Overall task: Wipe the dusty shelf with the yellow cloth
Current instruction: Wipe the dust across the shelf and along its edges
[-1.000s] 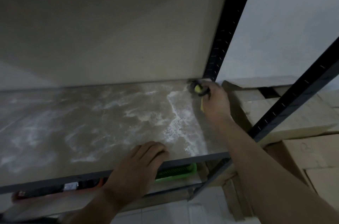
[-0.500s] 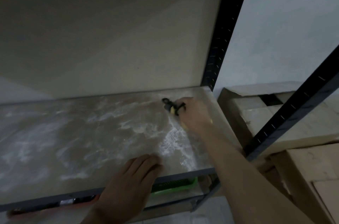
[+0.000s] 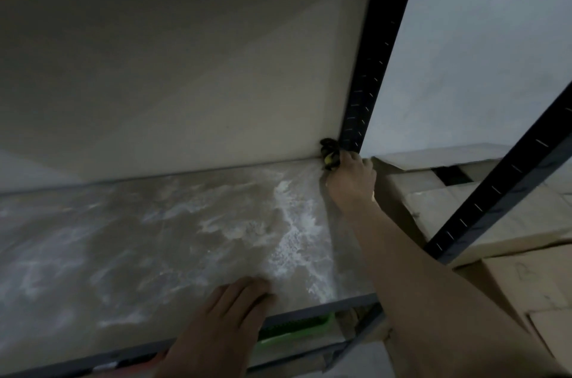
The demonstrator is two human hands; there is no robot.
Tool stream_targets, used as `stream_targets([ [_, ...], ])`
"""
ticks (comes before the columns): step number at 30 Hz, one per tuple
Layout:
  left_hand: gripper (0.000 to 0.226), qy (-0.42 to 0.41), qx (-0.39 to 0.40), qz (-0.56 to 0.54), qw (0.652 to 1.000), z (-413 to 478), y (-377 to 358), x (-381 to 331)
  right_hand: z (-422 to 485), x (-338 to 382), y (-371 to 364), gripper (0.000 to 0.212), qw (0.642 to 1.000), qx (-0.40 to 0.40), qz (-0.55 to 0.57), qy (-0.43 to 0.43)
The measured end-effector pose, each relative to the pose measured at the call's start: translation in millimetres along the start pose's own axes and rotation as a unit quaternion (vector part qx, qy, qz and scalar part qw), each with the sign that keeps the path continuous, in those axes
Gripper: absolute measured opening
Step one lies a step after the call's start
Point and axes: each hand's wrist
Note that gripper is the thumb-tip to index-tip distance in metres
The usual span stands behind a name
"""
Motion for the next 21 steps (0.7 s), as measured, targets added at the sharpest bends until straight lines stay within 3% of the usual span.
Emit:
stream_targets([
  [4,0.04,0.005,0.017,-0.002,1.0,-4.9,-4.8,0.9,-5.8,4.8,3.3,0.031,0.999,0.003,-0.035,0.001],
  [7,0.037,0.012,0.011,-0.021,1.0,-3.5,-6.8,1.1,-25.8,15.5,7.8,0.026,0.995,0.027,-0.055,0.074],
  [10,0.036,0.017,0.01,-0.031,0.999,-2.0,-4.9,0.6,-56.8,18.2,5.0,0.021,0.988,0.064,0.079,0.113],
  [13,0.037,0.012,0.018,-0.033,0.999,-3.9,-5.1,-1.0,-44.9,8.5,14.3,0.028,0.987,0.002,0.138,0.087],
  [15,0.037,0.014,0.018,-0.029,0.999,-3.7,-5.3,-1.3,-22.2,-0.8,21.9,0.038,0.99,-0.046,0.109,0.078],
  [19,0.037,0.018,0.031,-0.037,0.999,-2.7,-2.8,-1.7,0.8,-1.6,10.0,0.06,0.995,0.071,-0.071,0.021],
  [21,0.037,0.016,0.028,-0.033,0.999,-1.2,-1.9,-1.1,2.6,0.5,-2.4,0.069,0.988,0.082,-0.132,0.018],
])
Point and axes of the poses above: each hand's wrist, its own z-axis towards the middle knuckle, its own y-axis out of the back of the hand, x = y × z, and after that the axes turned 9 degrees about x, right-handed
